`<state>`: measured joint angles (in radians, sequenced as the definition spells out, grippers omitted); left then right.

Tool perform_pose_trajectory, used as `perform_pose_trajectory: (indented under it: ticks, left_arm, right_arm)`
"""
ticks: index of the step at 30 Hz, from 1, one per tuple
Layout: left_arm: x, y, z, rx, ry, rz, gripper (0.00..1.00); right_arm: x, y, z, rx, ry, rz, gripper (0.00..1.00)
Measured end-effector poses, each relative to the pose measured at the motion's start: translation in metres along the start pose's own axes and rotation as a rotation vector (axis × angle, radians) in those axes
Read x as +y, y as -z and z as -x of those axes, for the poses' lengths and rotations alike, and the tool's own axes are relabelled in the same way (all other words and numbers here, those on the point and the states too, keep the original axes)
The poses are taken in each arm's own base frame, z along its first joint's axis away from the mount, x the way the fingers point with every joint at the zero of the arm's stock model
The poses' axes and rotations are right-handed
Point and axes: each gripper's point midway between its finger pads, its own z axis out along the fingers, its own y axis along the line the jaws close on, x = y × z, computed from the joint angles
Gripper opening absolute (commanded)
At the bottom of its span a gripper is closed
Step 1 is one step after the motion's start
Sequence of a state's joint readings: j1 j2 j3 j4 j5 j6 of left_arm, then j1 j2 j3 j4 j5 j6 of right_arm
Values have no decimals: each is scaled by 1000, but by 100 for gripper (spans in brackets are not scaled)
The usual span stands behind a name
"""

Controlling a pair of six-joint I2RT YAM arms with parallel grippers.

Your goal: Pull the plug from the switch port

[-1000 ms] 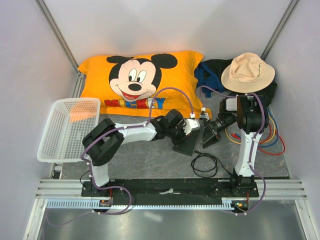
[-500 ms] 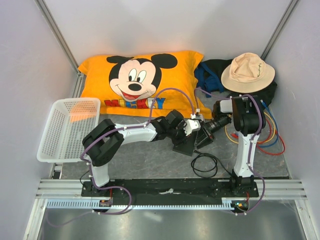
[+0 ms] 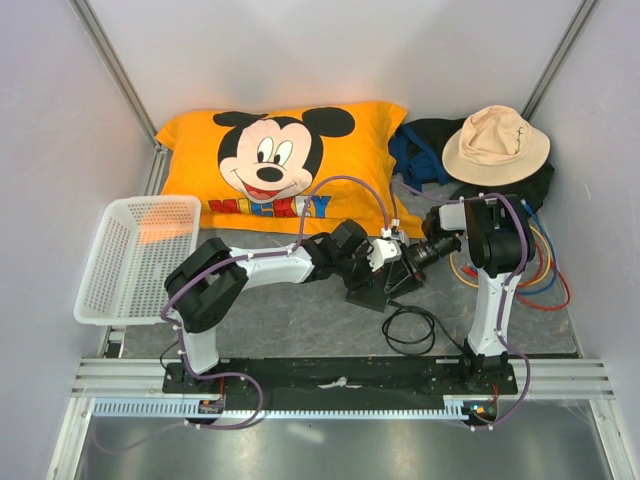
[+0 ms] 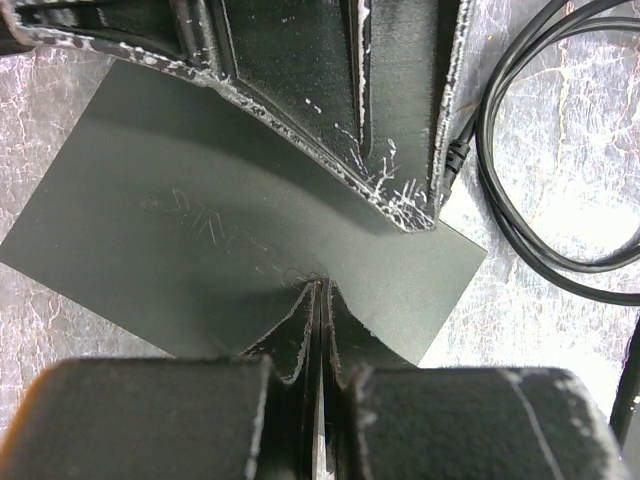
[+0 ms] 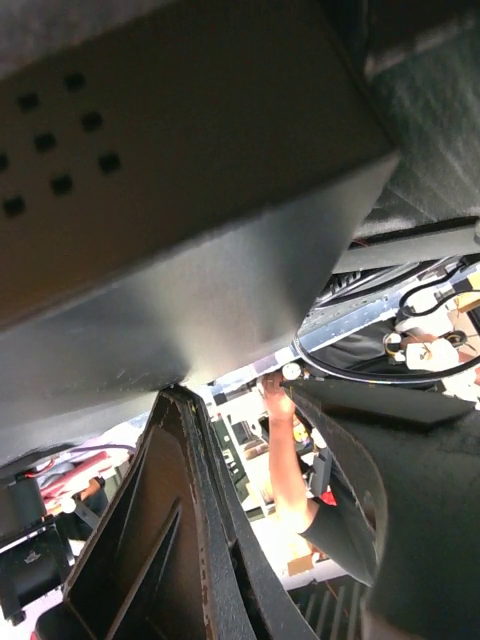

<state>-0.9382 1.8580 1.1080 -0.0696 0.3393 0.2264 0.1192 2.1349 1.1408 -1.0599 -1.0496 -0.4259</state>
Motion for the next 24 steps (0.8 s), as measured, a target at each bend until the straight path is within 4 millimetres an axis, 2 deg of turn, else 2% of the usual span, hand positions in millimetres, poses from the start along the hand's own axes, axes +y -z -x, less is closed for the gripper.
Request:
perform_pose_trajectory:
  ticks: [12, 15, 16, 18, 19, 22, 24]
  left_arm:
    - [3, 0, 0, 19, 7, 6, 2]
    - [8, 0, 1, 28, 16, 10, 3]
    - [11, 1, 2, 27, 17, 15, 10]
    - [22, 3, 5, 30, 23, 39, 16]
    - [29, 5, 4, 41, 31, 56, 26]
    - [48, 17, -1, 71, 72, 106, 42]
    - [54, 26, -6, 90, 114, 134, 44]
  right_arm:
    - [-1, 0, -1, 16, 45, 64, 56]
    - [4, -1, 1, 22, 41, 90, 57]
    - [6, -2, 3, 31, 45, 97, 57]
    - [10, -6, 11, 46, 70, 124, 58]
    - [13, -9, 16, 58, 86, 136, 58]
    - [21, -23, 34, 96, 184, 151, 59]
    - [29, -34, 43, 113, 230, 171, 61]
